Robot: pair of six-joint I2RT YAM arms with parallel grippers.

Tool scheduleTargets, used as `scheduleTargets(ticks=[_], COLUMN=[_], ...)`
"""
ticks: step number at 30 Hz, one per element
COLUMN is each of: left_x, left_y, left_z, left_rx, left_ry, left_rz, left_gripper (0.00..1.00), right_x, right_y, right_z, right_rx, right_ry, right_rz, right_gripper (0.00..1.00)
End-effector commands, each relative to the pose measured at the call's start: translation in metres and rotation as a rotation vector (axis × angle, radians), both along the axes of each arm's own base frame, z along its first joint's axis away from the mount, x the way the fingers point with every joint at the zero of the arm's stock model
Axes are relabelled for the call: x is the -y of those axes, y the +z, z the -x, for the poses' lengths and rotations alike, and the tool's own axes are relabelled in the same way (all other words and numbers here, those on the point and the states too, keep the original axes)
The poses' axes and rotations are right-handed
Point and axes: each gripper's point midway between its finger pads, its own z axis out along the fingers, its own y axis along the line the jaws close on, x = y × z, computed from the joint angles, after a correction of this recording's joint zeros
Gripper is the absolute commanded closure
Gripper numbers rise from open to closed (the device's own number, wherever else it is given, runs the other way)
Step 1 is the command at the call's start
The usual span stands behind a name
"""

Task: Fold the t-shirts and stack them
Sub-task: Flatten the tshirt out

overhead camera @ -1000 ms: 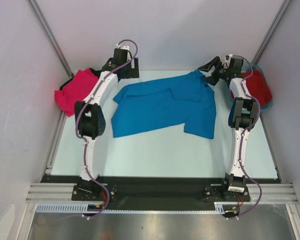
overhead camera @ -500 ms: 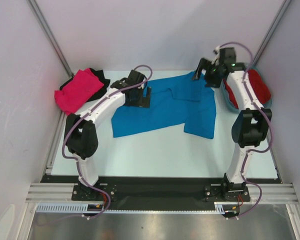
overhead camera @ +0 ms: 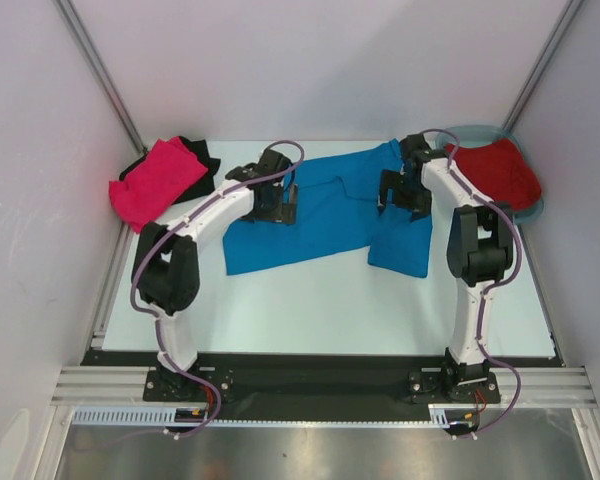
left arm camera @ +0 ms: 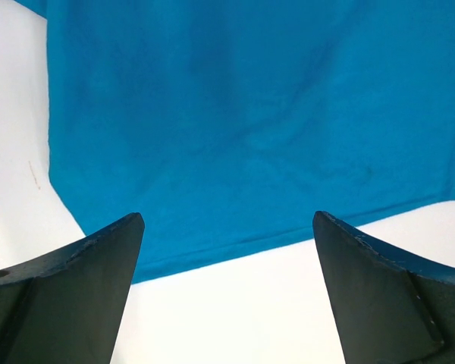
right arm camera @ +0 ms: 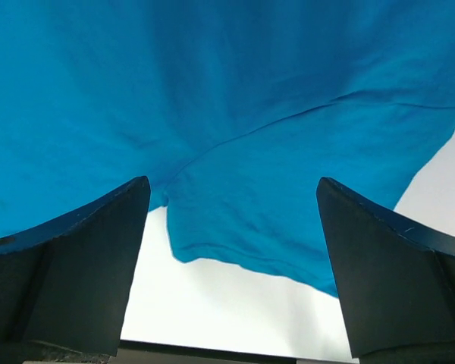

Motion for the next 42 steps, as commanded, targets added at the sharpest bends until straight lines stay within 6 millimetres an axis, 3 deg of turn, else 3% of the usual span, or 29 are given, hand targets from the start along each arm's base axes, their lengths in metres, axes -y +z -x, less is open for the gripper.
scheduleTargets(ticks=[1,15,21,23,25,29,34,38,42], left_x=[0.007,0.015,0.017,0.016,0.016,0.013,0.001,-0.008,-0.013], left_y=[-0.003,-0.057,-0.078,-0.09,-0.094,-0.11,-0.123,-0.125,-0.115], left_z=[-0.01,-0.018,-0.004,0.01,0.02,0.051,0.076,0.093,0.112], left_rx=[0.023,-0.043,-0.118,-0.166,-0.191,-0.294,-0.35,-0.397,-0.442], left_ry=[0.013,-0.01,-0.046,-0.068,-0.08,-0.091,-0.086,-0.102,-0.136], left_rz=[0.017,-0.008,-0.015,-0.022,-0.017,-0.001,-0.026,-0.061,-0.06], left_gripper=[0.0,0.0,0.0,0.0,0.0,0.0,0.0,0.0,0.0], right_x=[0.004,-0.004,-0.001,0.002,0.0,0.002,-0.005,-0.013,-0.018], right_y=[-0.001,-0.05,-0.06,-0.069,-0.066,-0.078,-0.081,-0.083,-0.083], right_z=[-0.012,-0.005,0.016,0.036,0.049,0.098,0.134,0.166,0.197], right_rx=[0.029,-0.057,-0.101,-0.15,-0.149,-0.249,-0.307,-0.378,-0.415], right_ry=[0.013,0.03,0.023,0.022,0.025,0.017,0.03,0.056,0.073], right_rz=[0.058,0.159,0.207,0.228,0.228,0.213,0.184,0.176,0.186], right_gripper=[0.04,0.03,0.03,0.03,0.02,0.02,0.02,0.02,0.02])
